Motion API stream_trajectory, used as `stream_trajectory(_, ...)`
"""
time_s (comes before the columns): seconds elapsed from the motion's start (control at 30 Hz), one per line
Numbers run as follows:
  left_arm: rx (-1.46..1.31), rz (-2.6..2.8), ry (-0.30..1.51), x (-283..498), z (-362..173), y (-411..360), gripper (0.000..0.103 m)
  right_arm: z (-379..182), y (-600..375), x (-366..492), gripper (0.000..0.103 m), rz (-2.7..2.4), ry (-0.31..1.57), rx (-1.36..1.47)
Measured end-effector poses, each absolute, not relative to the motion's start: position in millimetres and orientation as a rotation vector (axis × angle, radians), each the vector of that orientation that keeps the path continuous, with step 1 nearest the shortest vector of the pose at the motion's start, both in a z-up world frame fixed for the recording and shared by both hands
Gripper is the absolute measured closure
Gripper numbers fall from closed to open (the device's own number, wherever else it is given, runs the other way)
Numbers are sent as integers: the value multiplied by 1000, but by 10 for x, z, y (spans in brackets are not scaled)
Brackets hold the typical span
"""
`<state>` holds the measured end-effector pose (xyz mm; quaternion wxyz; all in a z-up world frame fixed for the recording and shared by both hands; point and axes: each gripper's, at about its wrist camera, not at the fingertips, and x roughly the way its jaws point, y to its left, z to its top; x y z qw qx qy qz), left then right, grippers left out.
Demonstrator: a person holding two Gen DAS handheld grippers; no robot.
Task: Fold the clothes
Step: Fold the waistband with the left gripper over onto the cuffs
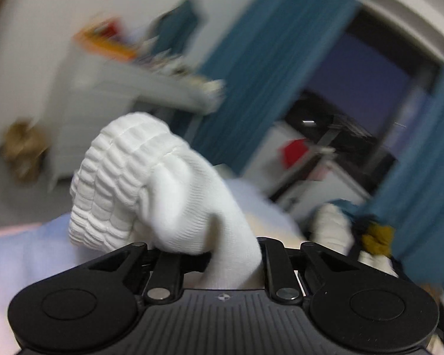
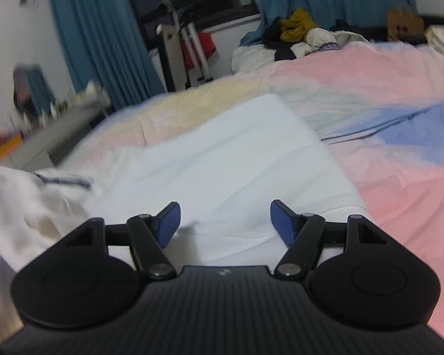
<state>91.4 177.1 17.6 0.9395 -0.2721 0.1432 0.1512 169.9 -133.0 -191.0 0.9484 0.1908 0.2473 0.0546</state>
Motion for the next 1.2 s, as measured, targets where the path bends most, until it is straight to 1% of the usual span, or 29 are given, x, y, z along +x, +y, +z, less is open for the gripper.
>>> stream_trajectory(0.13, -383, 158, 245, 1091, 511, 906, 85, -1759, -1671, 1632, 33, 87, 444, 564)
stream_trajectory(0.27, -220, 8, 230, 1312, 464, -47, 84, -1605, -2075, 1565, 31, -4, 415, 649)
stream_trajectory(0.33, -98, -73, 245, 1391, 287, -532, 83, -1566, -2319, 1523, 31, -49, 396, 709)
stream_trajectory(0.43, 98, -194, 285, 1453, -161, -1195, 81, -1538, -2666, 1449, 31, -113, 368, 791)
stream_trajectory(0.57, 341, -317, 453, 1533, -890, -1840, 82, -1535, -3054, 1313, 31, -182, 328, 883)
stream_trajectory(0.6, 400, -325, 461, 1502, -1049, -1939, 81, -1537, -3122, 1287, 31, -191, 321, 900)
stream_trajectory(0.67, 445, -314, 429, 1411, -1181, -1978, 77, -1548, -3191, 1273, 31, -189, 319, 923)
stream_trajectory(0.7, 463, -311, 417, 1370, -1237, -1990, 77, -1560, -3208, 1285, 31, -182, 323, 932)
stream_trajectory(0.8, 475, -334, 435, 1312, -1255, -1937, 68, -1605, -3220, 1355, 31, -153, 344, 950)
stream_trajectory(0.83, 495, -347, 438, 1318, -1240, -1929, 58, -1622, -3211, 1391, 31, -138, 356, 953)
stream_trajectory(0.87, 514, -358, 443, 1314, -1230, -1914, 45, -1638, -3201, 1422, 31, -113, 372, 958)
stream_trajectory(0.93, 548, -369, 453, 1275, -1210, -1791, 36, -1651, -3161, 1468, 31, -61, 398, 968)
stream_trajectory(1.0, 571, -385, 461, 1132, -1204, -1675, 29, -1640, -3136, 1506, 31, -18, 416, 971)
stream_trajectory(1.03, 577, -393, 466, 994, -1181, -1586, 24, -1612, -3137, 1524, 31, 3, 423, 972)
stream_trajectory(1.13, 603, -420, 468, 589, -1108, -1417, 23, -1447, -3153, 1586, 31, 66, 434, 931)
stream_trajectory(1.2, 588, -438, 464, 491, -1071, -1278, 23, -1333, -3164, 1636, 31, 105, 438, 890)
